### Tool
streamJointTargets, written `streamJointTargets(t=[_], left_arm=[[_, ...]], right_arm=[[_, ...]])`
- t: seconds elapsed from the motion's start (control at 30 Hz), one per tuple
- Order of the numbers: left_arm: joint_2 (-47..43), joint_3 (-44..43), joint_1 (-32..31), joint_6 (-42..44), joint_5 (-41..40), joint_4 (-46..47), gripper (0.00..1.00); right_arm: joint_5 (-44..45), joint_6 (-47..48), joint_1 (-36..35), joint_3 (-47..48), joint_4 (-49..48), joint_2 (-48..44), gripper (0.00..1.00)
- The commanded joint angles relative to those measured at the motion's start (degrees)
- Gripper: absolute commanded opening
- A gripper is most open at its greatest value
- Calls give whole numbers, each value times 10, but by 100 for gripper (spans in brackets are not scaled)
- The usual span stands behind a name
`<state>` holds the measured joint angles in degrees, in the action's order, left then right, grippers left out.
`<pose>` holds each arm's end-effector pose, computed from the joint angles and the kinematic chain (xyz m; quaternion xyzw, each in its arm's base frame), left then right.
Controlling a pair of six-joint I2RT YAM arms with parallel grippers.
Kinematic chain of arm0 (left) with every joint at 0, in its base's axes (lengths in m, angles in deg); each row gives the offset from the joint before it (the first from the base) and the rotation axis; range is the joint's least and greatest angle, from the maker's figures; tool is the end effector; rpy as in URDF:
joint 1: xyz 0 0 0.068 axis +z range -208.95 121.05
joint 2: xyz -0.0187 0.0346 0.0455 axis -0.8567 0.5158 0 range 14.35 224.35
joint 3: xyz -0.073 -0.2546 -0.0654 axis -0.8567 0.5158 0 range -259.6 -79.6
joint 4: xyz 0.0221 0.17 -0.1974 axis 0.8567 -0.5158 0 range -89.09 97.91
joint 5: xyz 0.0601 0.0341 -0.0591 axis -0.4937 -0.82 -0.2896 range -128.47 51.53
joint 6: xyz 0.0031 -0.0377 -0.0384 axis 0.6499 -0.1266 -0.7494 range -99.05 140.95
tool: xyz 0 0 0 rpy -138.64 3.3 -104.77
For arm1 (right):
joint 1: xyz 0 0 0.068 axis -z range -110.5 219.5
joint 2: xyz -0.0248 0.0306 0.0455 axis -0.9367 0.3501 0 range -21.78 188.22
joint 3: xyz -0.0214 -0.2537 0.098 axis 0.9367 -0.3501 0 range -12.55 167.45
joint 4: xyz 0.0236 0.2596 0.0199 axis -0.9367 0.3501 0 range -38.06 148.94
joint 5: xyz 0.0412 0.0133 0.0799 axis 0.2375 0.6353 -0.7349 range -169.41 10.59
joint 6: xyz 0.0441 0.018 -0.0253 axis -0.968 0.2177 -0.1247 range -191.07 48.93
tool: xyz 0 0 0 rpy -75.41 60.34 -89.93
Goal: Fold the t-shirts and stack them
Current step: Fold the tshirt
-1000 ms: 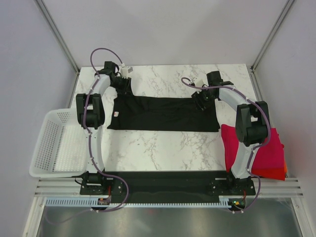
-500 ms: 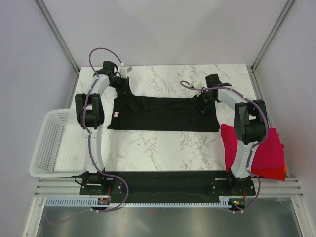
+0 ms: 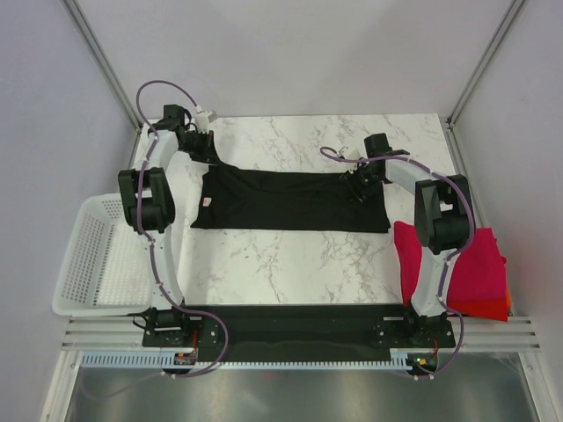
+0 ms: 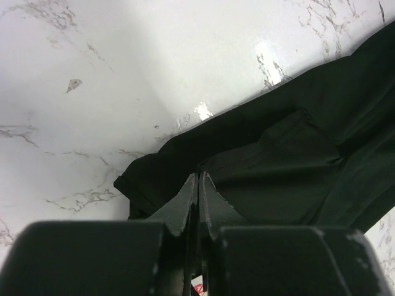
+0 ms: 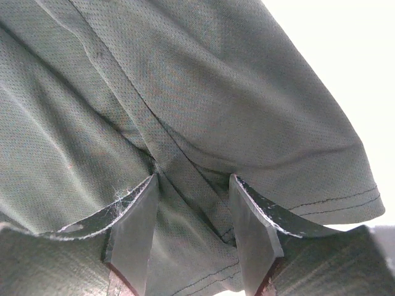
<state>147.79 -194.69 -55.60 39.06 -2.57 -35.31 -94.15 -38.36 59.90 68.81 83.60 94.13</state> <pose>0.5023 0.0085 0.1945 0.1935 0.9048 -0.2501 0.2851 0.4075 0.0782 0.1622 -0.3750 0.8955 0.0820 0.2254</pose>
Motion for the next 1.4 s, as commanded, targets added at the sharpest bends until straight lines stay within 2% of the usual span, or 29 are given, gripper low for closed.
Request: streamJointTargets(t=[0.0, 0.07, 0.23, 0.33, 0.5, 0.53, 0.67, 0.77, 0.9, 1.1, 1.37], left_arm=[[-34, 0, -4, 7, -10, 15, 11], [-32, -5, -6, 4, -12, 16, 23], [-51, -9, -12, 1, -14, 16, 36], [-88, 1, -13, -3, -14, 16, 35], [-176, 87, -19, 44, 36, -5, 28], [-191, 106, -23, 66, 35, -32, 30], [-258, 228, -66, 249, -18, -116, 36], [-297, 320, -78, 298, -55, -124, 36], [-296, 363, -89, 294, -86, -116, 29], [-268, 378, -88, 253, -115, -44, 28], [-216, 384, -88, 221, -125, -18, 27]], right_arm=[[9, 4, -2, 5, -7, 24, 57], [8, 3, -2, 7, -8, 28, 57], [-12, -10, -2, 26, -8, 19, 57], [-19, -19, -5, 47, -5, 11, 57], [-29, -30, -5, 56, 2, -24, 57], [-38, -33, -5, 55, 5, -31, 57], [-54, -43, -8, 50, 14, -56, 57], [-57, -47, -9, 49, 16, -61, 57], [-62, -48, -10, 42, 16, -68, 57], [-42, -40, -19, 10, 14, -71, 57], [-1, -32, -19, -28, -23, -56, 57]])
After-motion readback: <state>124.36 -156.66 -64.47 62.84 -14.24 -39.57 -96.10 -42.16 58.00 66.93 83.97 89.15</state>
